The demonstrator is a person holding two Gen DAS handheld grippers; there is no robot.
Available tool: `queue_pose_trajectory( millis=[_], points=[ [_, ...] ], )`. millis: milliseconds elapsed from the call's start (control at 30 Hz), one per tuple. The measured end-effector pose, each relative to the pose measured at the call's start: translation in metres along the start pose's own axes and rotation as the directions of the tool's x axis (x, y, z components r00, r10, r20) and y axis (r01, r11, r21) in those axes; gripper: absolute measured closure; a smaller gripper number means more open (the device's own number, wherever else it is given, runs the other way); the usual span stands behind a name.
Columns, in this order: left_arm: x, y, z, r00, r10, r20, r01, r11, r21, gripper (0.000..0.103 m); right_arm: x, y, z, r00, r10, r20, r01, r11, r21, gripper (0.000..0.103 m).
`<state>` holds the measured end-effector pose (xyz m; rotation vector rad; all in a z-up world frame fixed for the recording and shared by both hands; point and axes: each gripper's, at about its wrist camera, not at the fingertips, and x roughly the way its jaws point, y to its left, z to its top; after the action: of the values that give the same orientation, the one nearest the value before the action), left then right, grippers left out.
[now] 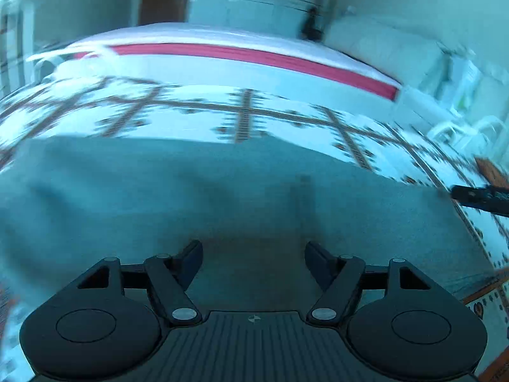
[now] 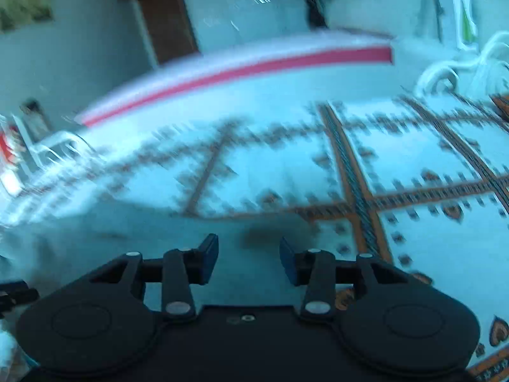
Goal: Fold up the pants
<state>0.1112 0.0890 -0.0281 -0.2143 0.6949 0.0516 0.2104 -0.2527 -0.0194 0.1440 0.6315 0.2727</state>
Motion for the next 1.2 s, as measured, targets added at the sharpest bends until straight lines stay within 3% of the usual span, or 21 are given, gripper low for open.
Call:
queue_pose_trajectory(
  millis=[100,167,267,367,467,700,833,967,1033,1100,1200],
  points=[
    [-0.042,0.047,-0.016,0.998,0.042,0.043,-0.038,0.994,-0.103,0.032,-0.008,0.01,-0.001,1.0,0.02,-0.015,-0.021,0.998,-0.053,0.063],
    [-0.064,0.081,-0.03,0.994,0.09,0.068,-0.077,0.982,-0.174,0.032,-0.007,0.013,-0.005,0.998,0.023,-0.053,-0.024,0.999,-0.021,0.063],
    [-0.071,0.139,-0.047,0.987,0.155,0.045,-0.13,0.931,-0.34,0.033,-0.014,0.02,-0.011,0.995,0.063,-0.076,-0.062,0.998,0.022,0.064],
    [-0.056,0.188,-0.051,0.992,0.118,0.038,-0.084,0.863,-0.498,0.033,-0.025,0.039,-0.021,0.992,0.106,-0.074,-0.106,0.994,0.001,0.064],
    [-0.043,0.209,-0.048,0.992,0.089,0.086,-0.03,0.845,-0.534,0.033,-0.033,0.062,-0.037,0.987,0.143,-0.08,-0.146,0.989,-0.034,0.064],
    [-0.013,0.209,-0.031,0.994,0.044,0.104,0.005,0.903,-0.429,0.033,-0.027,0.129,-0.06,0.982,0.177,-0.064,-0.186,0.967,-0.172,0.063],
    [-0.017,0.198,-0.025,0.995,0.035,0.096,-0.008,0.961,-0.275,0.033,-0.013,0.161,-0.061,0.979,0.195,-0.057,-0.203,0.95,-0.237,0.063],
    [-0.019,0.203,-0.028,0.994,0.014,0.107,0.014,0.966,-0.257,0.034,0.017,0.179,-0.077,0.978,0.136,-0.156,-0.174,0.948,-0.265,0.06],
    [-0.018,0.194,-0.024,0.995,0.06,0.078,-0.041,0.973,-0.228,0.045,0.016,0.176,-0.078,0.981,0.145,-0.127,-0.171,0.958,-0.229,0.057],
    [-0.02,0.188,-0.019,0.996,0.053,0.076,-0.035,0.974,-0.224,0.073,0.015,0.172,-0.076,0.979,0.154,-0.136,-0.18,0.963,-0.202,0.056],
    [-0.026,0.175,-0.015,0.993,0.076,0.088,-0.058,0.981,-0.187,0.078,0.005,0.166,-0.072,0.98,0.169,-0.102,-0.185,0.967,-0.175,0.056]
  ],
)
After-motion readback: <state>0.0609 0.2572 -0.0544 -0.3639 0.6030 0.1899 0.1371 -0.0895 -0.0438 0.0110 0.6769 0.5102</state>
